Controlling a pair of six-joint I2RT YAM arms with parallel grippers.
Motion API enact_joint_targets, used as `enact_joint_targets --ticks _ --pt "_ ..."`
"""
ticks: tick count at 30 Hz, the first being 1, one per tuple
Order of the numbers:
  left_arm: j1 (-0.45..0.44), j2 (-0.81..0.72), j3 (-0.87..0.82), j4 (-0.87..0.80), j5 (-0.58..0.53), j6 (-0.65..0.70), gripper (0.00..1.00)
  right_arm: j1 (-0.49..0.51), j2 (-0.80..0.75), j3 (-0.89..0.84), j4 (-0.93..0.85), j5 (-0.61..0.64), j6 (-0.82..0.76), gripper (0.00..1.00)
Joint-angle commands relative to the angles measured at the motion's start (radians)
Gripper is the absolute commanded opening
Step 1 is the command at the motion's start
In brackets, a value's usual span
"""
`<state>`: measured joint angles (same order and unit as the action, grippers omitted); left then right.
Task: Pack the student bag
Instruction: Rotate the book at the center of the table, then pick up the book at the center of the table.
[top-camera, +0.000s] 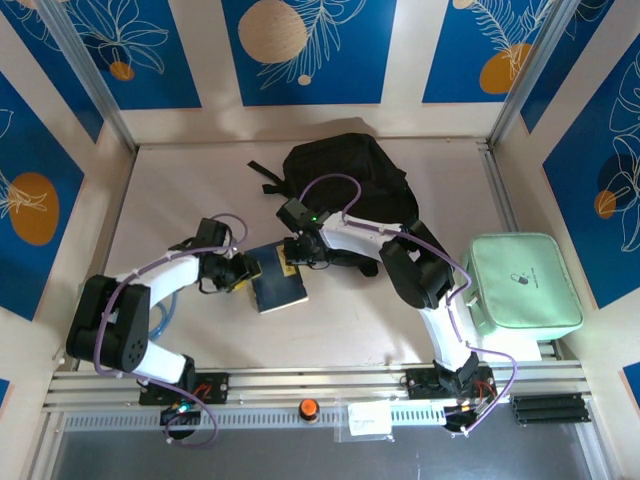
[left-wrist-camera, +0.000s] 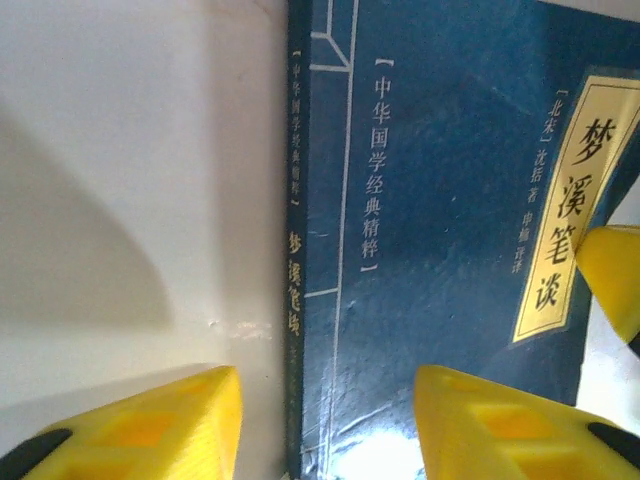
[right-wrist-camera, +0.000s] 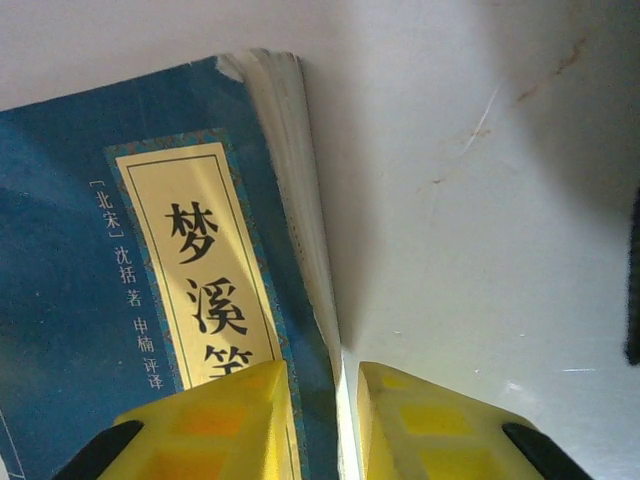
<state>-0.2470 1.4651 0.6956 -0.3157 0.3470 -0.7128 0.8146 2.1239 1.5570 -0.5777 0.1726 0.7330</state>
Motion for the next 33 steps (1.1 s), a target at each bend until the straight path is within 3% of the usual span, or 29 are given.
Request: enact_joint_targets --ticks 1,9,20,29,33 --pt "-0.006 0.030 0.014 0.025 0.032 -0.008 0.43 -0.006 0.001 -0.018 -0.040 -0.027 0.011 0.24" --pt "-0.006 0.068 0.028 0.041 0.060 0.004 0.30 -0.013 0.011 -0.035 -0.036 -0.045 0.017 0.23" --pt "-0.009 0.102 0.067 0.024 0.108 0.041 0.34 -0.019 0.017 -0.045 -0.024 -0.074 0.038 0.23" --pt "-0.009 -0.041 0.151 -0.026 0.243 0.079 0.31 -0.020 0.029 -0.038 -0.032 -0.078 0.038 0.23" --pt "-0.011 -0.030 0.124 0.045 0.306 0.039 0.30 -0.017 0.047 -0.025 -0.039 -0.074 0.043 0.23"
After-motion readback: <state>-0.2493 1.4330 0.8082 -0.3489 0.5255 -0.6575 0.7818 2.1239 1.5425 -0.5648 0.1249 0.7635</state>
